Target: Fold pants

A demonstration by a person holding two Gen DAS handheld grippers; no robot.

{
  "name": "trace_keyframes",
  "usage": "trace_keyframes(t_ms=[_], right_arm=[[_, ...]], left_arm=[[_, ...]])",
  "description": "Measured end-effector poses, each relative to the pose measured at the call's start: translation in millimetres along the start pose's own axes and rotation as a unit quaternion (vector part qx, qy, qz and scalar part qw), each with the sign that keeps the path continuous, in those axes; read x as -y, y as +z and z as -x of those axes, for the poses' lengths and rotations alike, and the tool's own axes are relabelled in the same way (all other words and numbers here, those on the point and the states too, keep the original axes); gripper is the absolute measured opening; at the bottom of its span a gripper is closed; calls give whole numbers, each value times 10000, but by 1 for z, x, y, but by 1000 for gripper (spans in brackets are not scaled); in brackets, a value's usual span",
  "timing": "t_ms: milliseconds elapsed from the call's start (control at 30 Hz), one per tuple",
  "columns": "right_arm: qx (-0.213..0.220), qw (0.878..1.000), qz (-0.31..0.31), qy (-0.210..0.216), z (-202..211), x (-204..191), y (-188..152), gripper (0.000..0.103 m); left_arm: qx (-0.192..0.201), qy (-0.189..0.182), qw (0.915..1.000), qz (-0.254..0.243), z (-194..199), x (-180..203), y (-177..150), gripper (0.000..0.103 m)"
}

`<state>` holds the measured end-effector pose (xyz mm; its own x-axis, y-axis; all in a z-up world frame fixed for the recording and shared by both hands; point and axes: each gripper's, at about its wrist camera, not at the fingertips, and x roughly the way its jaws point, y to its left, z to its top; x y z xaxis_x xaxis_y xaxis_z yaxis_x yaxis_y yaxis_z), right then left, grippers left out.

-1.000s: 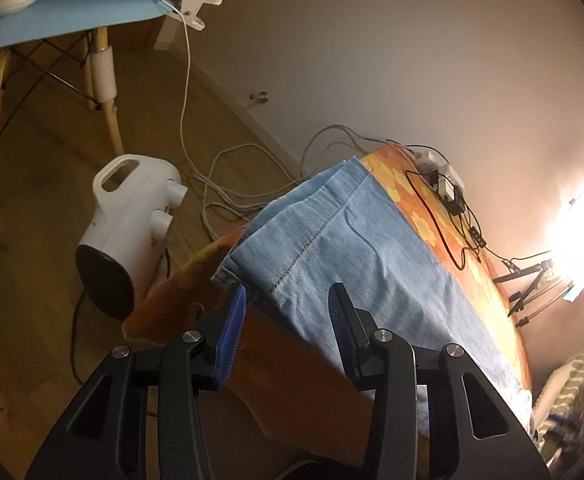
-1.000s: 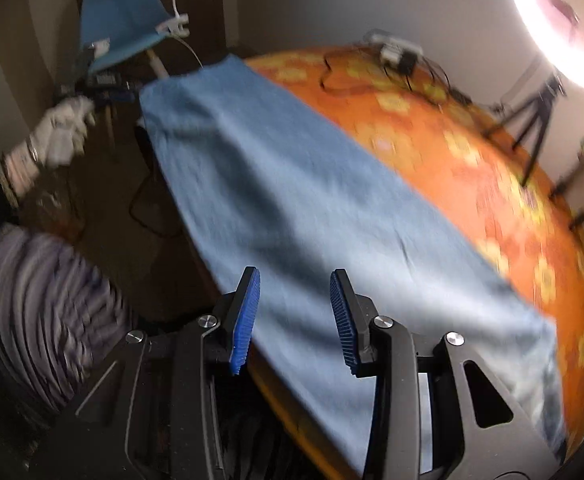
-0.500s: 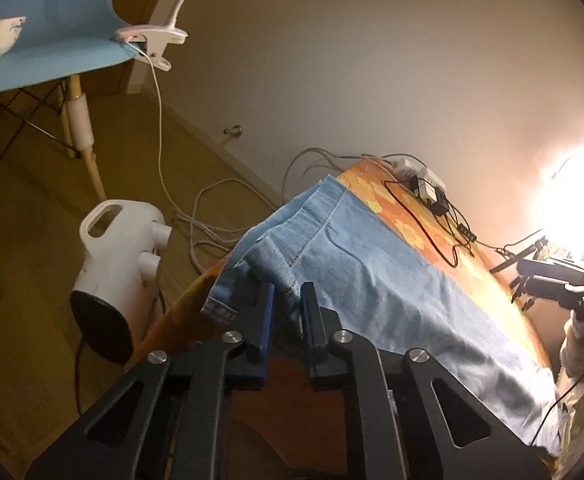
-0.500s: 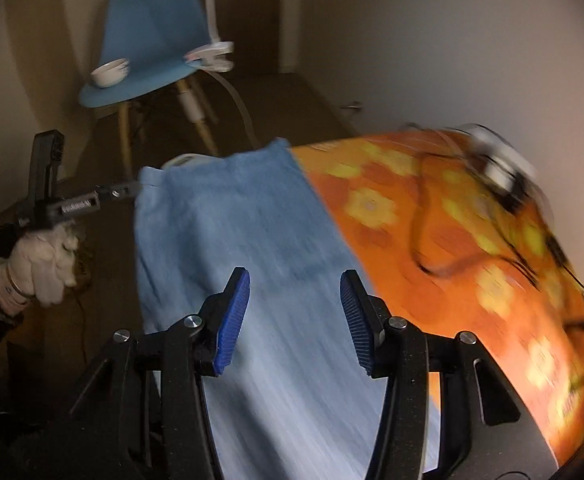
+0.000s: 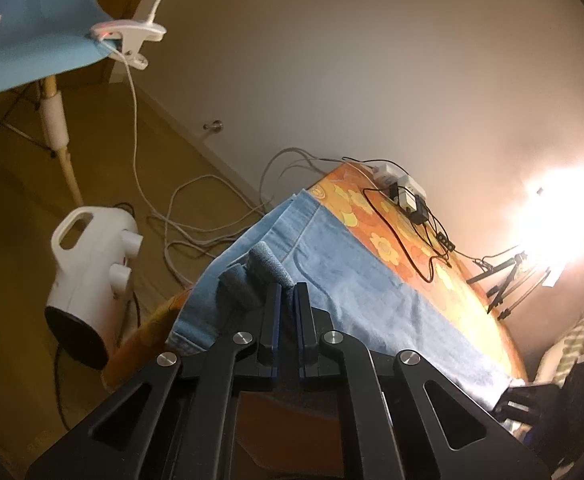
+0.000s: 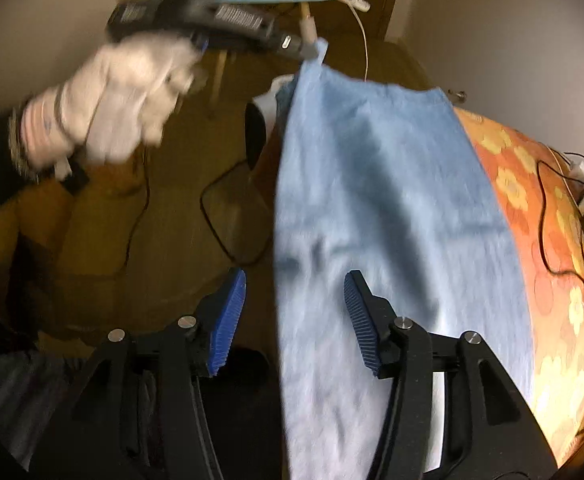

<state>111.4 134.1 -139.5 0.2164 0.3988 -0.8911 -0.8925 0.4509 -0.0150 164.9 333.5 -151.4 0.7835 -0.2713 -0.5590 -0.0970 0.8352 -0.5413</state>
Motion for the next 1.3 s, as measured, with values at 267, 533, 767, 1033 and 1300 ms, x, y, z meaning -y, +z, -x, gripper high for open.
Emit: trace_keyframes(t_ms=[267,533,767,1033,1300], right_arm=[[-156,9983,-345,-445,15,21,-12,4],[95,9968,-764,-210,40,44,-2,3],[147,9949,-948,-326,61,78,-34,32],[-4,9773,-1992,-716,84,189,-114,49],[-220,9722,-2319,-225,71,231,-171,55]], left_arm=[[43,-5,10000,-12,4,9,3,4],[42,155,9997,-182,11,11,1,4],[-285,597,9966,-499,32,-6,1,6],[-581,770,9877,-1230,14,37,24,7],[-1231,377,9737,-1881,-74,121,26,17]])
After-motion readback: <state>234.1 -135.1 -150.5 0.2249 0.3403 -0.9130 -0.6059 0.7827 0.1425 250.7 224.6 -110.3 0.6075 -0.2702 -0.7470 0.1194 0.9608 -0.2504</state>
